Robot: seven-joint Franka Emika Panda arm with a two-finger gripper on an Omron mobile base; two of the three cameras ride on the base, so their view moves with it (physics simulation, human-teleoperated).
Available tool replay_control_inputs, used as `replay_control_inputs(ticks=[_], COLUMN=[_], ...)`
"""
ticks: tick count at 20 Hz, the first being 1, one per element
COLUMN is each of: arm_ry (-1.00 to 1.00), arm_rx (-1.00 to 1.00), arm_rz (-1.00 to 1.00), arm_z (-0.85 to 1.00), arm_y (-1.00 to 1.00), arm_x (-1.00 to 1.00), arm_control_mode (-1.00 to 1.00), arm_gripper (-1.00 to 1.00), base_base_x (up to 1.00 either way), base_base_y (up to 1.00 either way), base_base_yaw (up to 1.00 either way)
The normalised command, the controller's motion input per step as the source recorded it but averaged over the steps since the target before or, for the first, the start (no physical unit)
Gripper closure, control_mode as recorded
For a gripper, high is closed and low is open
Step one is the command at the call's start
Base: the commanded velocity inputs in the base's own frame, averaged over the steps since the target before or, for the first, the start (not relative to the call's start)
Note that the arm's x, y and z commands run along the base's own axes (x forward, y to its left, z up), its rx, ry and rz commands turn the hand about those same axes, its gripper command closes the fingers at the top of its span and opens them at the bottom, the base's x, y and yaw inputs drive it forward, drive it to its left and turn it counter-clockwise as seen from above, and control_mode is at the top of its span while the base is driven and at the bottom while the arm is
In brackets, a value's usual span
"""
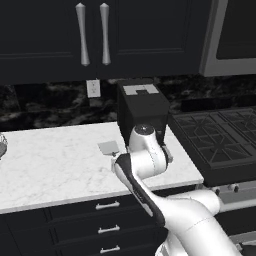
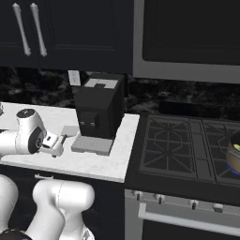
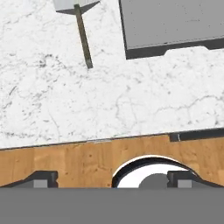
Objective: Put the cucumber and garlic in the pot. Retrieve the spatula and lightly stir the vegetables in the pot.
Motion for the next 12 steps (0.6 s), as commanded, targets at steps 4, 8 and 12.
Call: replay_control_inputs(ticks=[4, 8, 12], arm_ry=[-0.12, -0.04, -0.04], arm_rx=[-0.02, -0.02, -0.04], arm_rz=[0.06, 0.0, 0.0], arm_z=[0.0, -0.02, -0.01], arm_y=[0.56, 0.11, 0.0], arm_x=[0.43, 0.54, 0.31], arm_control_mode=[-1.0, -1.0, -1.0], arm_gripper=[-1.0, -1.0, -1.0], base_base_x=[0.0, 0.0, 0.0], base_base_y=[0.0, 0.0, 0.0], base_base_yaw=[0.0, 0.0, 0.0])
